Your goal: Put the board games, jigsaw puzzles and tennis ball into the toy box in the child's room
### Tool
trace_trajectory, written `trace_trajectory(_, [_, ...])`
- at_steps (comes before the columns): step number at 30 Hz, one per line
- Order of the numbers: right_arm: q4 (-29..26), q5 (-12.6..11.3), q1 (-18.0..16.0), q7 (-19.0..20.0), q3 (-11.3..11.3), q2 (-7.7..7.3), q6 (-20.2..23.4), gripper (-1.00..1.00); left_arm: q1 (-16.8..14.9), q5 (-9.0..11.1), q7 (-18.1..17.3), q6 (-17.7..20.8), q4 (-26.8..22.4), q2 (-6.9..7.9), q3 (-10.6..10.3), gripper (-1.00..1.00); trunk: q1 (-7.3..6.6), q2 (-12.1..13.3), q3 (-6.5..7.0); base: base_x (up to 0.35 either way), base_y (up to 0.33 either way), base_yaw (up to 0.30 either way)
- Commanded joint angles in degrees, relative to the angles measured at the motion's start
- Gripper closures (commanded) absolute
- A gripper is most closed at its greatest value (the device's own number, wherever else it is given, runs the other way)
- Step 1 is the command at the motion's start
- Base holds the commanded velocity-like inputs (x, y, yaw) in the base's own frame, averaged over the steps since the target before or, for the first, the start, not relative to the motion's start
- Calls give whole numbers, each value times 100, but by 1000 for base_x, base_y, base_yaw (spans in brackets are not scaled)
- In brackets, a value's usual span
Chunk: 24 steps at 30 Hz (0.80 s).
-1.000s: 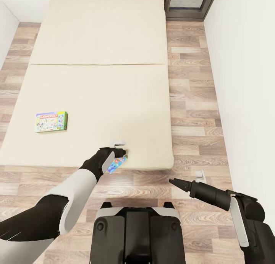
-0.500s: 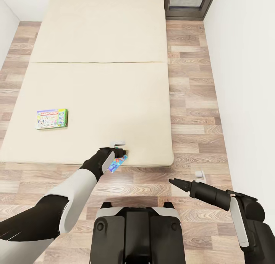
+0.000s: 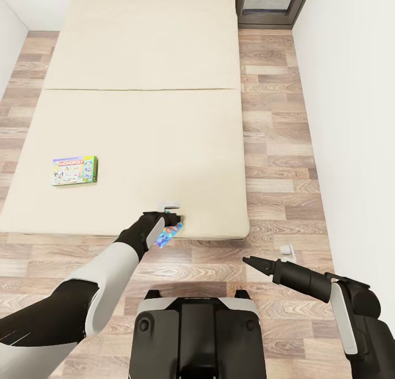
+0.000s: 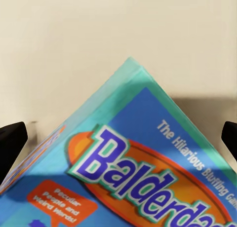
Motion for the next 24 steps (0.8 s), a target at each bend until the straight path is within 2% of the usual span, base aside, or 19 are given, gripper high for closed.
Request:
trace_trajectory(1, [-2, 0, -1, 16, -4, -1, 24, -100, 1, 117, 57, 31, 153, 0, -12, -100, 5, -6, -6, 0, 0, 0])
trace_trajectory(4, [-2, 0, -1, 16, -5, -2, 24, -100, 1, 126, 63, 28, 80, 0, 27, -100, 5, -6, -6, 0, 0, 0])
trace_trajectory(12, [-2, 0, -1, 16, -5, 5, 24, -100, 11, 158, 78, 66, -576, 0, 62, -100, 5, -6, -6, 0, 0, 0])
trace_trajectory(15, [-2, 0, -1, 16, -5, 6, 24, -100, 16, 165, 75, 95, -765, 34, 141, -100, 5, -6, -6, 0, 0, 0])
trace_trajectory(21, [-2, 0, -1, 16, -5, 7, 24, -100, 18, 165, 66, 184, -1062, 102, 458, -100, 5, -6, -6, 0, 0, 0])
trace_trajectory(24, [-2, 0, -1, 16, -5, 1, 24, -100, 25, 167, 63, 411, -1317, 174, 655, -100, 5, -6, -6, 0, 0, 0])
